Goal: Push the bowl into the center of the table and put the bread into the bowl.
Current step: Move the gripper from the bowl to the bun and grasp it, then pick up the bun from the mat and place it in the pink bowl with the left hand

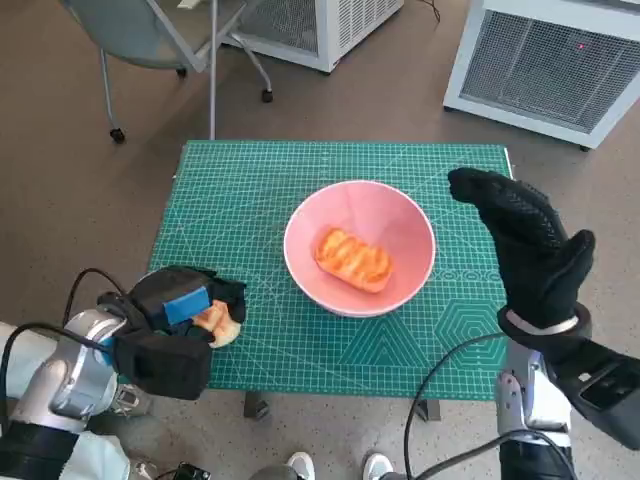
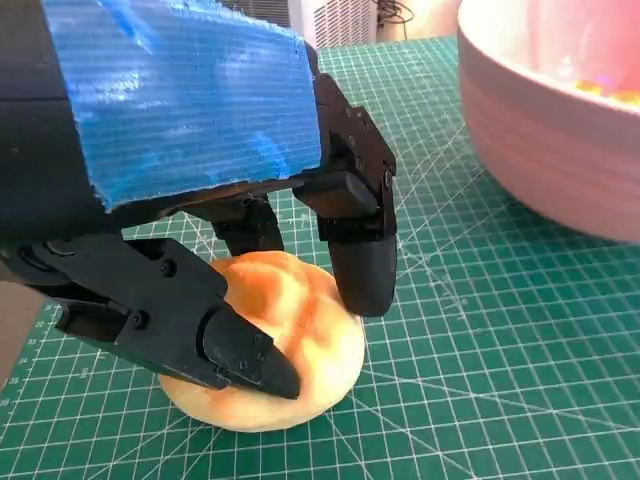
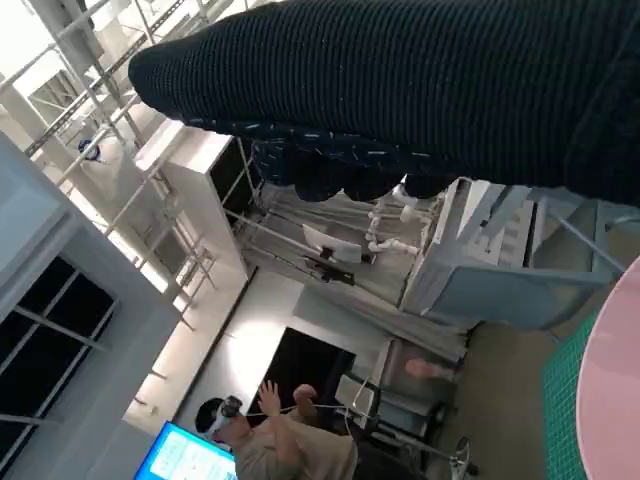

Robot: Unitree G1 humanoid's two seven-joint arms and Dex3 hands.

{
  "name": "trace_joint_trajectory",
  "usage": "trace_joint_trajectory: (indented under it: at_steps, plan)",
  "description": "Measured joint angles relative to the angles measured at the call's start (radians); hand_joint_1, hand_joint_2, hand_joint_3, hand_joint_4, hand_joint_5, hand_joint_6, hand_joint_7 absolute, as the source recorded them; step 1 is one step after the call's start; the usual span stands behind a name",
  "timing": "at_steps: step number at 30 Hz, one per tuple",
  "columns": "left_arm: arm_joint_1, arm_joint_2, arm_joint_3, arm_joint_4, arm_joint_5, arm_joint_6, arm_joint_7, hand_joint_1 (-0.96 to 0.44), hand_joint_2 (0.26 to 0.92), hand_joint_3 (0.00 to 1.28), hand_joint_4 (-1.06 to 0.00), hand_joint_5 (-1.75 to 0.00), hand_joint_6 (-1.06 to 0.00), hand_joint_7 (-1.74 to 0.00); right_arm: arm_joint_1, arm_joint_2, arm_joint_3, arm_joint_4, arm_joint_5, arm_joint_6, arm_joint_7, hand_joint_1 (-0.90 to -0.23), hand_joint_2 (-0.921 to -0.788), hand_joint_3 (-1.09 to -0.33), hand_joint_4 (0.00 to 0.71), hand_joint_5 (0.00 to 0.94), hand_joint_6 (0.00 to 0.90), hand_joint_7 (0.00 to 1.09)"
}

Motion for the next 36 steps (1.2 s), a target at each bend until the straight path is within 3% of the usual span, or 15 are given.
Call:
trace_joint_trajectory:
  at_steps: [36]
  plan:
    - [-0.014,0.023,0.116,-0.022,-0.135,-0.101,-0.037,0.0,0.92,0.11,-0.68,-1.15,-0.54,-1.28,0.002,0.012,0.003,0.0,-0.003,0.0,0.0,-0.664,-0.921,-0.676,0.057,0.0,-0.001,0.39]
